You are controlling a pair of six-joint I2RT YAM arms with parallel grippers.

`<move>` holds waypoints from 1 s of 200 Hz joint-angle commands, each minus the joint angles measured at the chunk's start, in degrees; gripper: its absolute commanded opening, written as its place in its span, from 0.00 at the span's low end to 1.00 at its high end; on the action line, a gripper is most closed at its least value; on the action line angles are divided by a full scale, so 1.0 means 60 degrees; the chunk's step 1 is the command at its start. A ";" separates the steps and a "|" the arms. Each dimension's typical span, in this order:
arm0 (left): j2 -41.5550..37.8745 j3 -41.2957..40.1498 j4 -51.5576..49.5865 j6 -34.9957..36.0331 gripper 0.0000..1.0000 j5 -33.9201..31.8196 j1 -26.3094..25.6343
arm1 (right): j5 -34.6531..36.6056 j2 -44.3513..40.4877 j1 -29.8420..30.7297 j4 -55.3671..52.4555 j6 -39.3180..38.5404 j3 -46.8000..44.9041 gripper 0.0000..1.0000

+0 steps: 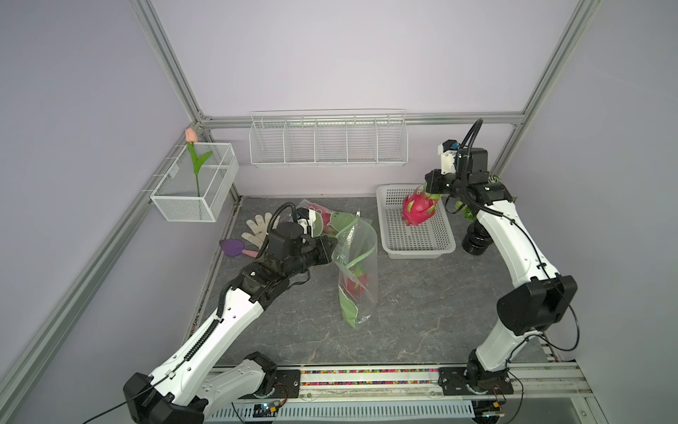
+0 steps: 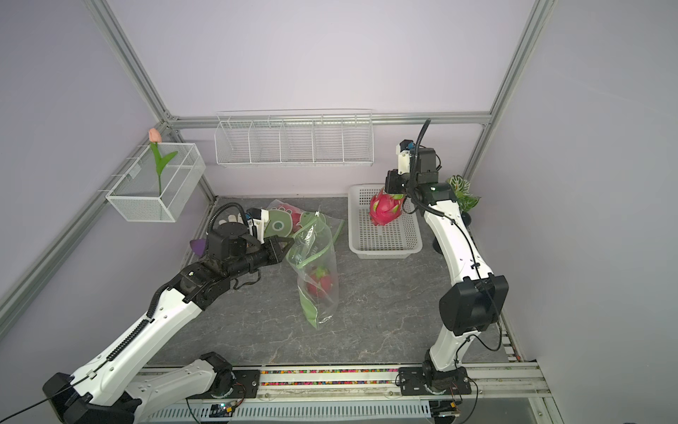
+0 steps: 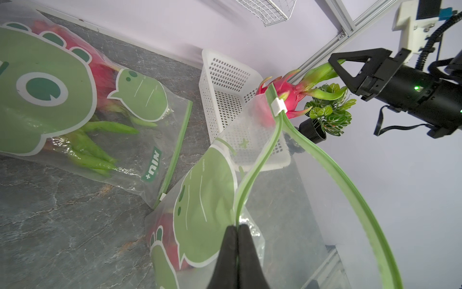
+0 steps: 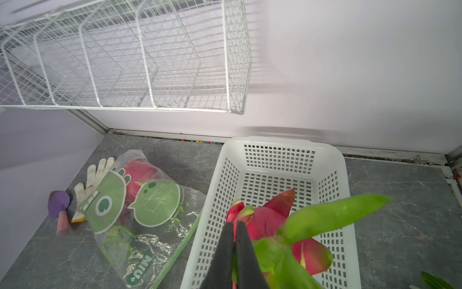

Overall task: Open the zip-top bag and take out the dragon fruit
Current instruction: Place the dragon fruit in the basket.

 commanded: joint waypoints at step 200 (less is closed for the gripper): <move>-0.0360 -0.0318 -0.0104 0.0200 0.00 -0.0197 0.0037 | 0.1405 0.6407 -0.0249 -0.3030 -0.0583 0.7802 0.12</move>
